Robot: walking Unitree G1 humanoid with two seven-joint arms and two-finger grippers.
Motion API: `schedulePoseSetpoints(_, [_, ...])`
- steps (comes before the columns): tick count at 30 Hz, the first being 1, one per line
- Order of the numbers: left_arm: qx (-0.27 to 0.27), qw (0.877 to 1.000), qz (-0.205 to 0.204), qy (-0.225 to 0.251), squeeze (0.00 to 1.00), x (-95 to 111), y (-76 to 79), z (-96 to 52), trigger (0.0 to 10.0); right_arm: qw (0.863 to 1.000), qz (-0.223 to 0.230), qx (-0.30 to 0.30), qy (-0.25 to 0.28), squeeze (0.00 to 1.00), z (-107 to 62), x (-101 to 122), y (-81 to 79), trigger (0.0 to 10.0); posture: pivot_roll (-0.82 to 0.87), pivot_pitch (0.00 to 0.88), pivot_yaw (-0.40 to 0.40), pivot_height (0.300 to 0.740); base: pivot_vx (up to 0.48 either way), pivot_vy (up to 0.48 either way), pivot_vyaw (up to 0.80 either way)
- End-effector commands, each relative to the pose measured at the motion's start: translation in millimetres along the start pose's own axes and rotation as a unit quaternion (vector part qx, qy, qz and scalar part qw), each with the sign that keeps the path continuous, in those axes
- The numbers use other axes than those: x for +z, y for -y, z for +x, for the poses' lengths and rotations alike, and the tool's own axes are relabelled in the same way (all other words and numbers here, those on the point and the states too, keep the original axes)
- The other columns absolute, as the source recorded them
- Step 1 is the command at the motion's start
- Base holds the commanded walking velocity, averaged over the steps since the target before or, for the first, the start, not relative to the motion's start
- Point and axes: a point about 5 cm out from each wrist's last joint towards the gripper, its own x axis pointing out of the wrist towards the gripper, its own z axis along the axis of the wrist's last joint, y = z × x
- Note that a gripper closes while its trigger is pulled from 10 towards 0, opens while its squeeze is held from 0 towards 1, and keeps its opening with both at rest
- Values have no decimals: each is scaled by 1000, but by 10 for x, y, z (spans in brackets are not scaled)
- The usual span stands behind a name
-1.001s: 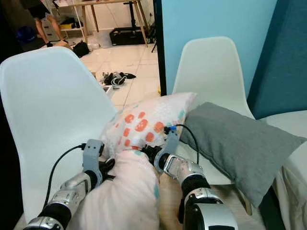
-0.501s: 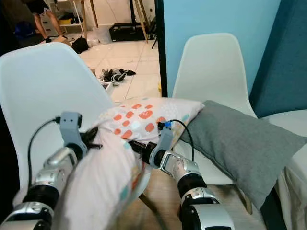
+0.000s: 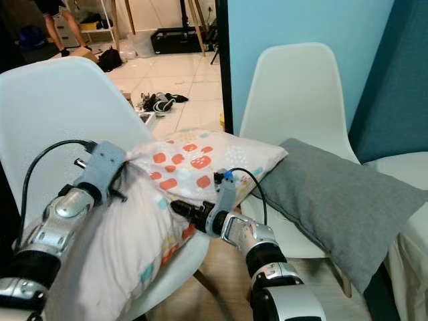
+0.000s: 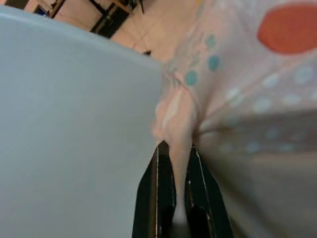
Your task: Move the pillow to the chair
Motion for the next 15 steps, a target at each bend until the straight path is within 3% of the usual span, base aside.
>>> schedulePoseSetpoints(1, [21, 998, 51, -14, 0, -36, -147, -58, 0, 999, -6, -22, -23, 1000, -11, -88, 59, 10000, -72, 38, 47, 482, 0, 0, 0])
schedulePoseSetpoints(2, [20, 996, 83, -23, 0, -43, -256, -124, 0, 998, -10, -46, -32, 1000, -54, -113, 143, 10000, -73, 39, 47, 482, 0, 0, 0])
schedulePoseSetpoints(4, [19, 996, 90, -23, 0, -33, -297, -143, 0, 998, -10, -52, -33, 1000, -68, -115, 167, 10000, -69, 42, 44, 482, 0, 0, 0])
schedulePoseSetpoints(6, [18, 994, 110, -22, 0, 30, -487, -220, 0, 997, -18, -72, -35, 1000, -111, -110, 240, 10000, -64, 43, 43, 482, 0, 0, 0])
schedulePoseSetpoints(7, [18, 994, 110, -22, 0, 30, -487, -220, 0, 997, -18, -72, -35, 1000, -111, -110, 240, 10000, -64, 43, 43, 482, 0, 0, 0])
schedulePoseSetpoints(9, [21, 991, 131, -23, 0, 114, -705, -313, 0, 995, -23, -86, -35, 1000, -153, -95, 303, 10000, -63, 43, 42, 482, 0, 0, 0])
schedulePoseSetpoints(15, [28, 990, 140, -19, 0, 304, -967, -439, 0, 994, -24, -99, -30, 1000, -191, -48, 350, 10000, -55, 47, 37, 482, 0, 0, 0])
